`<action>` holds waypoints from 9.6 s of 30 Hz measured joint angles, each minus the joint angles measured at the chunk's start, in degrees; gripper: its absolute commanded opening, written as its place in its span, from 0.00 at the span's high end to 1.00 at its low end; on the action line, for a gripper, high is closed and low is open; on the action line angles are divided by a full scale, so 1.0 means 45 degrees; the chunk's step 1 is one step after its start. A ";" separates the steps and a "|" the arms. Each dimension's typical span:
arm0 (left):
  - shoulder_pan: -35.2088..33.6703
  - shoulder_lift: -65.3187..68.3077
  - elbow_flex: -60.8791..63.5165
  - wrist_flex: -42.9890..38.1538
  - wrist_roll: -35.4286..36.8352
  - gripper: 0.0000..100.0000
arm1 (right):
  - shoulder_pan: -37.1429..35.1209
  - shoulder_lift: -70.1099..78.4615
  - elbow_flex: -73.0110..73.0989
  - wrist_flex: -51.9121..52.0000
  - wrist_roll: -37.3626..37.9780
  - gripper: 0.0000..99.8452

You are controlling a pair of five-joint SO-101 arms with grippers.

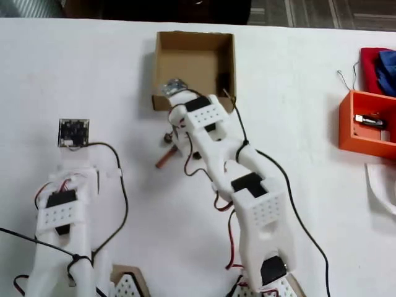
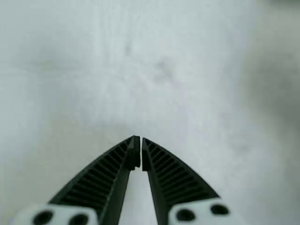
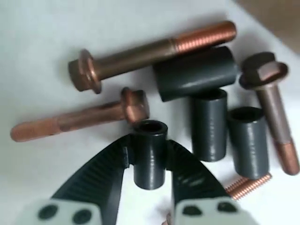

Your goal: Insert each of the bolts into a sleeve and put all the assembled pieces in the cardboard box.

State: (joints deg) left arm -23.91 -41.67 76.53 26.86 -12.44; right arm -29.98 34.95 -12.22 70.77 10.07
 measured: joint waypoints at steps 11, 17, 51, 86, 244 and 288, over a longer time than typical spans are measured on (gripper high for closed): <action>0.0000 0.0000 0.0000 0.0000 0.0000 0.96 | 0.0215 -0.6076 0.2657 0.1094 0.0000 0.98; 0.0000 0.0000 -0.0059 0.0117 -0.0098 0.95 | 0.1446 -1.2972 0.7893 -0.1016 0.0000 0.98; 0.8147 1.8266 -2.5123 1.6098 -0.0586 0.80 | 0.7521 -1.8559 1.6821 -0.7736 -0.0625 0.98; 0.8088 2.0415 -2.6667 1.6449 -0.0508 0.97 | 0.7541 -1.8559 1.6821 -0.7775 -0.0547 0.98; 1.0979 -0.2579 -0.7560 -0.1035 0.7639 0.97 | 0.2462 -3.0457 2.4127 -1.1233 -0.2247 0.98; 1.2952 0.0977 -0.9319 -0.0527 0.5294 0.97 | 0.2442 -3.0457 2.4127 -1.1233 -0.1543 0.98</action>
State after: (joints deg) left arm 34.37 -37.27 34.59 24.48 11.38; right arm -18.99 -102.11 96.35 20.22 3.12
